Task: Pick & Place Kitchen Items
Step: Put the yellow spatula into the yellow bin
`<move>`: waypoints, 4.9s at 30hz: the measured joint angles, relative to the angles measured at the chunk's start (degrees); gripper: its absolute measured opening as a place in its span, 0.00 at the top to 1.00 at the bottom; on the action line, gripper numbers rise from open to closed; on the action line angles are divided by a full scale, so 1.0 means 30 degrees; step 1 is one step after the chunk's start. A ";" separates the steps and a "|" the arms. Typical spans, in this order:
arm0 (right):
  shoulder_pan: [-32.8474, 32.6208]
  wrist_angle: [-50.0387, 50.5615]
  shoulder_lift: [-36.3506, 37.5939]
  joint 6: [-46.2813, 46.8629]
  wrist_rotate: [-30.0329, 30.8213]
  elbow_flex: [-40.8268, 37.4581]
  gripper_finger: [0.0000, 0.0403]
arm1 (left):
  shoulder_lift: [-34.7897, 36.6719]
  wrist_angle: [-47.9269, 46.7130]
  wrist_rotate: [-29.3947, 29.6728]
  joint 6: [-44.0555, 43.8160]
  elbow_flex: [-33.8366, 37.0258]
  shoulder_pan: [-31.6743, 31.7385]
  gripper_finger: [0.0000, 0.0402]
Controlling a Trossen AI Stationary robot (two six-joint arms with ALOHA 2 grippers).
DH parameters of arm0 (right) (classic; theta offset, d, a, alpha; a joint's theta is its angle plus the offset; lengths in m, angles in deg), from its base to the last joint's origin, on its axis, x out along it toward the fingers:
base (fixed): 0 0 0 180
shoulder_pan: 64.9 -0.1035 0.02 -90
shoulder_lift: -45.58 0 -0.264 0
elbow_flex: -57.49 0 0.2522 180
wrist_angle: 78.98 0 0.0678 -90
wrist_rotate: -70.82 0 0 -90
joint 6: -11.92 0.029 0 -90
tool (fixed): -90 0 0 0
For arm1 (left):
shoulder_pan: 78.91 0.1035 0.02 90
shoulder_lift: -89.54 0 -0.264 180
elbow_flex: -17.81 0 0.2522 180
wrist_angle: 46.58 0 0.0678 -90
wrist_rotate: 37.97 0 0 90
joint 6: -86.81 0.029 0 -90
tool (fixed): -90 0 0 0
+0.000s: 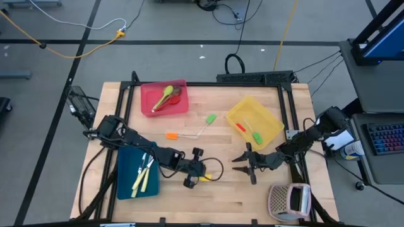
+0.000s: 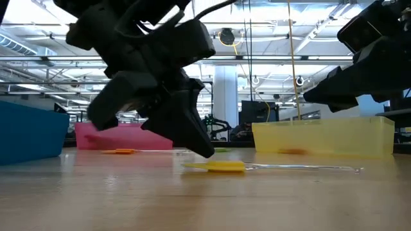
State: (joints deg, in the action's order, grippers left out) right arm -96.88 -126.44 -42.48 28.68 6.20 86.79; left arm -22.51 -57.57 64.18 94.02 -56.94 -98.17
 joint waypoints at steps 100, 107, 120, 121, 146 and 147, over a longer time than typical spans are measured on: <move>-0.0124 0.0513 -0.0005 0.0042 -0.0050 -0.0001 0.64 | -0.2328 0.3214 0.5154 -0.3434 -0.0138 -0.3279 0.37; -0.0124 0.0498 -0.0005 0.0042 -0.0050 -0.0001 0.64 | -0.2435 0.2953 0.4139 -0.5137 -0.0158 -0.2320 0.45; -0.0124 0.0506 -0.0005 0.0049 -0.0072 -0.0001 0.64 | -0.2456 0.1631 0.1466 -0.5812 -0.0153 -0.1212 0.78; -0.0124 0.0506 -0.0005 0.0049 -0.0072 -0.0001 0.64 | -0.2456 0.1617 0.1452 -0.5773 -0.0153 -0.1212 0.80; -0.0124 0.0504 -0.0005 0.0049 -0.0065 -0.0001 0.64 | -0.1485 0.2830 0.1648 -0.5469 0.0005 -0.1133 0.99; -0.0124 0.0503 -0.0005 0.0048 -0.0065 -0.0001 0.64 | -0.1215 0.2666 0.1839 -0.5479 0.0026 -0.1139 0.99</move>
State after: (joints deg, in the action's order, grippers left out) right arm -97.25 -124.93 -42.49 28.82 6.01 86.78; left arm -26.16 -49.58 69.70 77.59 -56.87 -101.59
